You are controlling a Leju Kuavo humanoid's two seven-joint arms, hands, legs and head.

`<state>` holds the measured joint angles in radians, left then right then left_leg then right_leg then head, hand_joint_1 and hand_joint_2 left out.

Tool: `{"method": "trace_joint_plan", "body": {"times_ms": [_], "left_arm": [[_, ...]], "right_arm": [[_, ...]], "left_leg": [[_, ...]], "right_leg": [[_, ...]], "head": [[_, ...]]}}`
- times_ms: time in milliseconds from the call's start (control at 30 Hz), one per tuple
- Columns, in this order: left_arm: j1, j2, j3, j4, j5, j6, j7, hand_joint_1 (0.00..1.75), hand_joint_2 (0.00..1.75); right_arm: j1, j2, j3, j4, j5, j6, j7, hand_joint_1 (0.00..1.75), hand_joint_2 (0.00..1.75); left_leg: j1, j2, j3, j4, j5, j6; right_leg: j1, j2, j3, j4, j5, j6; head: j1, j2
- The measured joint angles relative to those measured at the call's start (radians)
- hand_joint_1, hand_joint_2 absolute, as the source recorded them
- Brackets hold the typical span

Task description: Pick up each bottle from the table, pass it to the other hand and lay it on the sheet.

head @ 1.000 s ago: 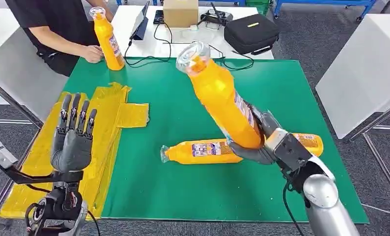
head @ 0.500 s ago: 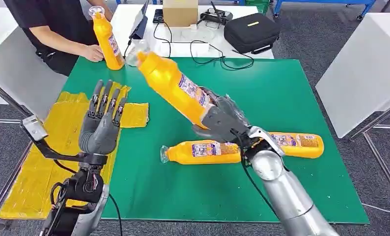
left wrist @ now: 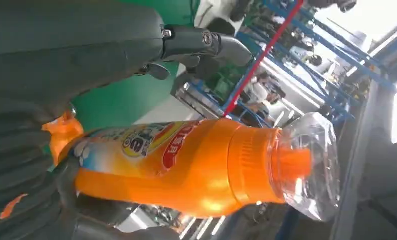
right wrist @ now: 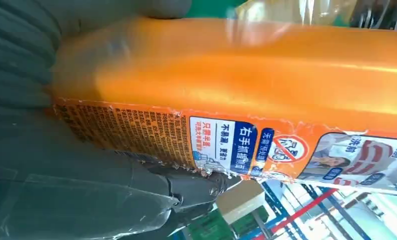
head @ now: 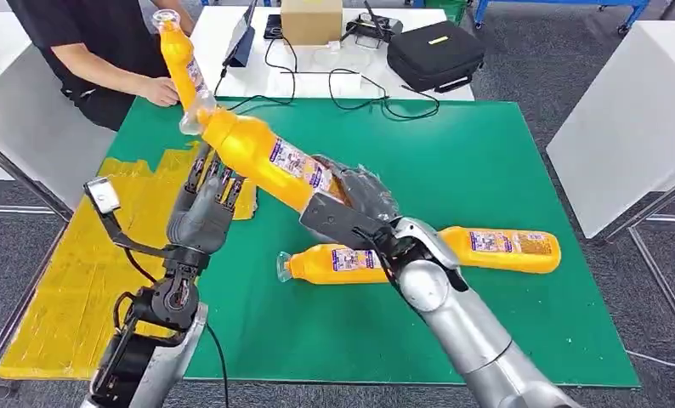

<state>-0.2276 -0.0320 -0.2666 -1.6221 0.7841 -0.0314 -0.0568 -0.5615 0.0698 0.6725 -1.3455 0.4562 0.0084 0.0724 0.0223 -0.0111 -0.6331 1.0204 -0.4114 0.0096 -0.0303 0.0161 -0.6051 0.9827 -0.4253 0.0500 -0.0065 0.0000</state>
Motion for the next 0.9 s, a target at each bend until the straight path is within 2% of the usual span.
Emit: {"method": "trace_joint_plan", "body": {"times_ms": [533, 733, 900], "left_arm": [[-0.026, -0.001, -0.011, 0.026, -0.175, 0.07, -0.026, 0.0, 1.75], [-0.029, -0.005, -0.011, 0.018, -0.165, 0.069, -0.003, 0.0, 1.75], [-0.039, -0.018, -0.011, 0.013, -0.075, 0.057, 0.038, 0.0, 1.75]], "right_arm": [[-0.037, 0.052, 0.055, 0.098, 0.045, 0.05, 0.058, 1.75, 1.75], [-0.064, 0.078, 0.075, 0.152, 0.108, 0.066, 0.058, 1.75, 1.75], [-0.081, 0.108, 0.101, 0.212, 0.185, 0.027, 0.058, 1.75, 1.75]], "left_leg": [[0.0, 0.0, -0.001, 0.0, 0.0, 0.0], [0.0, 0.0, -0.001, 0.0, 0.0, 0.0], [0.0, 0.0, -0.001, 0.0, 0.0, 0.0]], "right_leg": [[0.0, 0.0, -0.001, 0.0, 0.0, 0.0], [0.0, 0.0, -0.001, 0.0, 0.0, 0.0], [0.0, 0.0, -0.001, 0.0, 0.0, 0.0]], "head": [[0.0, 0.0], [0.0, 0.0], [0.0, 0.0]]}}
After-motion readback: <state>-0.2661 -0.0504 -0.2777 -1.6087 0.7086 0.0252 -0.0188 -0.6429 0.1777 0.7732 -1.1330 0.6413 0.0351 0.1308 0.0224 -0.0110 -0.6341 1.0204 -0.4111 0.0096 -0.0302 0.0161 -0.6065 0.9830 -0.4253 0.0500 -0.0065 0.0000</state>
